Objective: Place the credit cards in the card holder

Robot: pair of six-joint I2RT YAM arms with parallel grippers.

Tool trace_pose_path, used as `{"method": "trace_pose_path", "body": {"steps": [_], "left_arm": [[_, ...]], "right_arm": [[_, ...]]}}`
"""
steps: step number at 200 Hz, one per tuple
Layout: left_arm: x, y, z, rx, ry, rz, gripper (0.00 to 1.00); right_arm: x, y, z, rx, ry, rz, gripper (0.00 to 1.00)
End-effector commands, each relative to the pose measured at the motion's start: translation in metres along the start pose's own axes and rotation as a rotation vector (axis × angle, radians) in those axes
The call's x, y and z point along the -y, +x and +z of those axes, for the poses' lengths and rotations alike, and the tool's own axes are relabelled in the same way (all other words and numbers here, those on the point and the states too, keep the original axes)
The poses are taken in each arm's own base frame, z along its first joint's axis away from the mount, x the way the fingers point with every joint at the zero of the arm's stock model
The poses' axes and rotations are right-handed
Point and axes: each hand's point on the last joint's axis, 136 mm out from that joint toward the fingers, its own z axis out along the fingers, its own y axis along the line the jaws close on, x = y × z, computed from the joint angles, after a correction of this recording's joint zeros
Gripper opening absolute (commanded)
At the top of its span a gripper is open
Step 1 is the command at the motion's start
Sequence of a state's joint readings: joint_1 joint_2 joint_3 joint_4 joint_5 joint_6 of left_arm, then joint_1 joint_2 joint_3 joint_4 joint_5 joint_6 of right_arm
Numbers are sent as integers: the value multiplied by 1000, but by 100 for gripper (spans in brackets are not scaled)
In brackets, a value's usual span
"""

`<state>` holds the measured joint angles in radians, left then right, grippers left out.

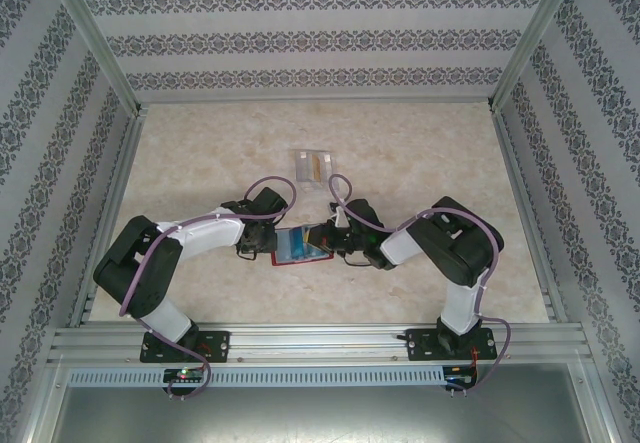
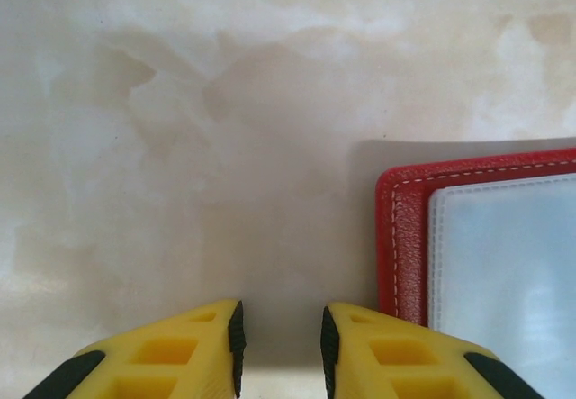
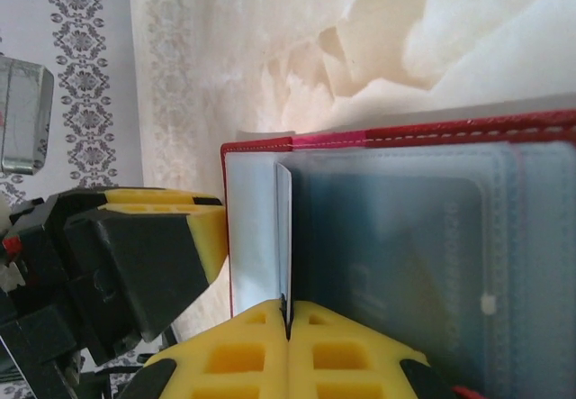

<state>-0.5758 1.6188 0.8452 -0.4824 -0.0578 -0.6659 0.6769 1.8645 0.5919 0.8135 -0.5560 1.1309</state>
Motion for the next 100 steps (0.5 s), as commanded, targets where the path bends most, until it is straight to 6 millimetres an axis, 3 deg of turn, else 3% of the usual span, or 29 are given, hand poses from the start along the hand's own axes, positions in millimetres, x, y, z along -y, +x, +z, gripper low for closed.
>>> {"method": "trace_pose_path", "body": {"steps": [1, 100], "left_arm": [[29, 9, 25, -47, 112, 15, 31], [27, 10, 30, -60, 92, -8, 26]], "right_arm": [[-3, -8, 8, 29, -5, -5, 4], [-16, 19, 34, -60, -21, 8, 10]]}}
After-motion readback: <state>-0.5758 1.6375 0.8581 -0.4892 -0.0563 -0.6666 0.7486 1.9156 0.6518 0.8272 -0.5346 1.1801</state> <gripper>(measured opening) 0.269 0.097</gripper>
